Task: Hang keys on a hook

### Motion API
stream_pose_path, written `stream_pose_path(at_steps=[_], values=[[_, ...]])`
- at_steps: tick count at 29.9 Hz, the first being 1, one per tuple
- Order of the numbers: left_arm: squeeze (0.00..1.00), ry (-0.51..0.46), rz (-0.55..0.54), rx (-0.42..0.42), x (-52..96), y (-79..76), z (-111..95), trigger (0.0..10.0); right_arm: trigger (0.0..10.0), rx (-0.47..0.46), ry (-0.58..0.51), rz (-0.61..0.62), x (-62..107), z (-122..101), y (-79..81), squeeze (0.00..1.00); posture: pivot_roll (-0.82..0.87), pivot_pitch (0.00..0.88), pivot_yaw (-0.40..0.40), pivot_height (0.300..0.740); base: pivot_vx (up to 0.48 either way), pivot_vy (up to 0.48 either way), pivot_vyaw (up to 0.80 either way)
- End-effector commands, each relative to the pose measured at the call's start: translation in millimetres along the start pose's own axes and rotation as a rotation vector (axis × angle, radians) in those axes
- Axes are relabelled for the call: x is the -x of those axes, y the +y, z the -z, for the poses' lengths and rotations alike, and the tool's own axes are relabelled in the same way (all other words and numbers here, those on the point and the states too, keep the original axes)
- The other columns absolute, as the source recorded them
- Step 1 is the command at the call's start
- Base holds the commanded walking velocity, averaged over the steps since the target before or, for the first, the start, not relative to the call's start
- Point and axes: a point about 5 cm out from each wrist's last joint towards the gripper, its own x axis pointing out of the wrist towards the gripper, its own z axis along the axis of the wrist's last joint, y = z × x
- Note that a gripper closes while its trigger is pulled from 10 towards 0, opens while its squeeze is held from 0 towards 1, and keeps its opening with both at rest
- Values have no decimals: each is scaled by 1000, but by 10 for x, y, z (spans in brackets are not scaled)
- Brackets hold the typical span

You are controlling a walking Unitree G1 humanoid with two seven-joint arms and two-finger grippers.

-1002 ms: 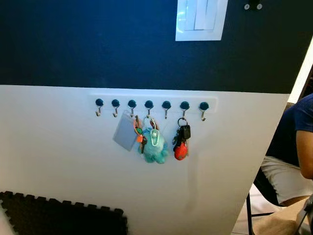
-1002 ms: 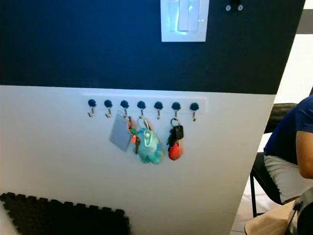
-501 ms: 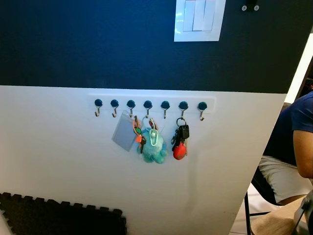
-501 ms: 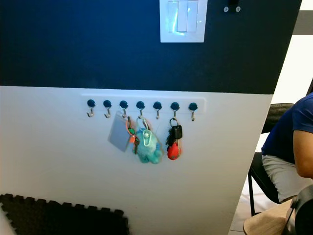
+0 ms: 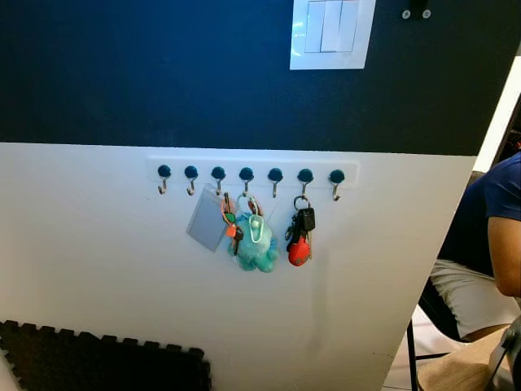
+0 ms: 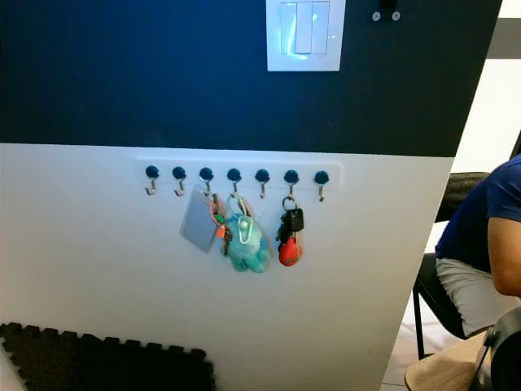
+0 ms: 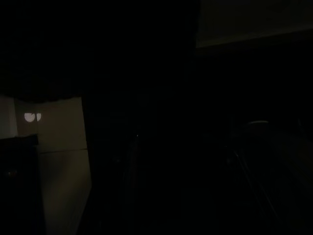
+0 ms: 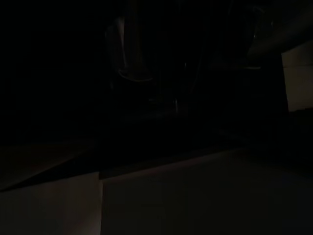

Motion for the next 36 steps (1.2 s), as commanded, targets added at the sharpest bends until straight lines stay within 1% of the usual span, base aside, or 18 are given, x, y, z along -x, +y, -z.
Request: stream_pose_path(at_steps=[1,8,13,15,19,21,27,34,36], values=[[0,3,7,-13,3,-22,17,10000,10000,-10,14,-1,4,45,21,0,71,6,30,740,0,386,0],[0,18,3,-15,12,-22,54,10000,10000,-10,14,-2,2,48,33,0,72,6,30,740,0,387,0],[0,14,4,-15,9,-14,40,10000,10000,-10,14,-2,2,50,36,0,73,5,31,740,0,372,0],[0,-2,11,-35,5,-8,10,10000,10000,-11,13,-2,2,50,38,0,73,5,32,740,0,0,0],[0,-21,23,-27,0,2,-27,10000,10000,-14,12,-2,2,49,39,0,73,5,34,740,0,0,0],[0,-38,40,-46,-1,18,-64,10000,10000,-18,11,0,2,51,40,0,72,5,37,740,0,0,0],[0,-52,48,-56,2,24,-79,10000,10000,-22,12,3,9,70,34,0,71,3,39,740,0,0,0],[0,-53,74,-77,12,-15,-47,10000,10000,-27,16,8,20,98,22,0,68,0,40,740,0,-415,0],[0,-55,71,-63,13,-22,-41,10000,10000,-26,17,8,22,101,18,0,69,0,39,740,0,-240,0]])
